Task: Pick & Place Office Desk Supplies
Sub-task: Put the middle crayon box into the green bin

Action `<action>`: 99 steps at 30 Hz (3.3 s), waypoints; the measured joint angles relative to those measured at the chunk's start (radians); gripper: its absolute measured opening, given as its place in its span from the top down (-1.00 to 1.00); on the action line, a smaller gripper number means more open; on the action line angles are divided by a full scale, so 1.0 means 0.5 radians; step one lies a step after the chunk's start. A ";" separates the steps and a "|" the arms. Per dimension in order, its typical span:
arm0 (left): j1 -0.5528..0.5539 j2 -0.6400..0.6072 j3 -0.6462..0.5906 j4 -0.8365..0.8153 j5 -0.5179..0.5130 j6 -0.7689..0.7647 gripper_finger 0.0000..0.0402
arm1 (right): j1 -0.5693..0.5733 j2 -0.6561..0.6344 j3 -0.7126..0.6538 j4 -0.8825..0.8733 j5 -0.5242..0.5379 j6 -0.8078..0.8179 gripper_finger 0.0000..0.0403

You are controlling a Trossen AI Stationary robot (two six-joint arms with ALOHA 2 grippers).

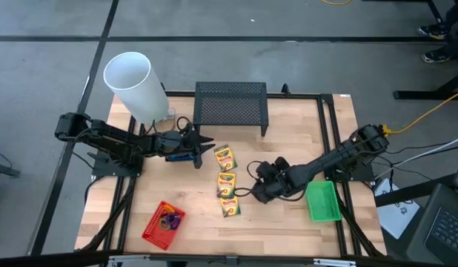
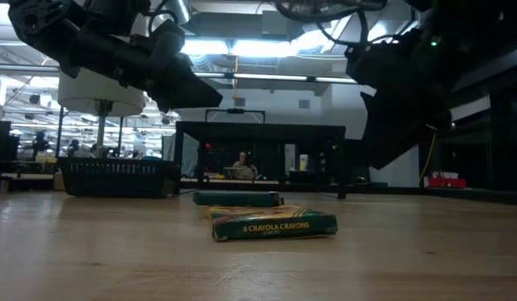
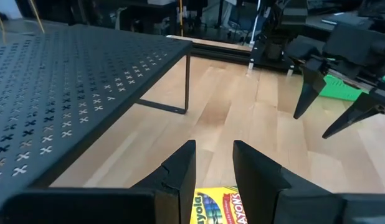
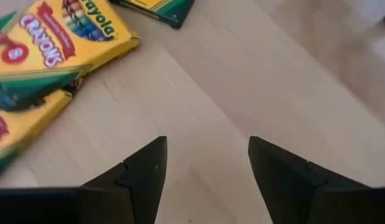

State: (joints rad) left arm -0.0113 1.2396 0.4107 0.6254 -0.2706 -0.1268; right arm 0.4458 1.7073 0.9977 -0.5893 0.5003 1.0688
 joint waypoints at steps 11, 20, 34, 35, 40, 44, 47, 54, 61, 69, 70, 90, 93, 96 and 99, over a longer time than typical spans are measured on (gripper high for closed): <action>0.000 0.000 0.000 -0.001 0.004 -0.038 0.48 | -0.065 -0.001 -0.047 0.482 -0.096 0.201 -0.05; 0.000 0.000 0.000 -0.001 0.008 -0.127 0.48 | -0.066 -0.001 -0.623 1.670 -0.166 0.299 -0.06; 0.000 0.000 0.000 -0.001 0.007 -0.119 0.48 | -0.067 0.011 -0.903 2.230 -0.074 0.465 -0.06; 0.000 0.000 0.000 -0.001 0.007 -0.121 0.48 | -0.067 0.011 -0.903 2.201 -0.054 0.483 -0.06; 0.000 0.000 0.000 -0.001 0.007 -0.121 0.48 | -0.068 0.079 -0.889 2.165 0.004 0.557 -0.06; 0.000 0.000 0.000 -0.001 0.001 -0.122 0.48 | -0.067 0.181 -0.798 2.133 0.021 0.519 -0.06; 0.000 0.000 0.000 -0.001 0.002 -0.128 0.48 | -0.070 0.239 -0.705 2.125 -0.005 0.505 -0.06; 0.000 0.000 0.000 -0.001 0.003 -0.144 0.48 | -0.104 0.292 -0.540 1.987 -0.163 0.519 -0.06; 0.000 0.000 0.000 -0.001 0.007 -0.144 0.48 | -0.128 0.440 -0.383 1.960 -0.223 0.502 -0.06; 0.000 0.000 0.000 -0.001 0.006 -0.145 0.48 | -0.153 0.474 -0.266 1.805 -0.297 0.516 -0.06; 0.000 0.000 0.000 -0.001 0.006 -0.145 0.48 | -0.154 0.474 -0.265 1.804 -0.305 0.517 -0.06; 0.000 0.000 0.000 -0.001 0.007 -0.195 0.48 | -0.223 0.474 -0.266 1.819 -0.378 0.518 -0.06; 0.000 0.000 0.000 -0.001 0.007 -0.195 0.48 | -0.224 0.475 -0.266 1.832 -0.374 0.516 -0.06; 0.000 0.000 0.000 0.000 0.007 -0.195 0.48 | -0.224 0.503 -0.255 1.868 -0.362 0.498 -0.06; 0.000 0.000 0.000 0.007 0.007 -0.195 0.48 | -0.230 0.584 -0.158 1.857 -0.357 0.455 -0.06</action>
State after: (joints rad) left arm -0.0113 1.2396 0.4107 0.6291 -0.2674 -0.2241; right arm 0.3307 1.9995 0.9186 0.3393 0.3218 1.2961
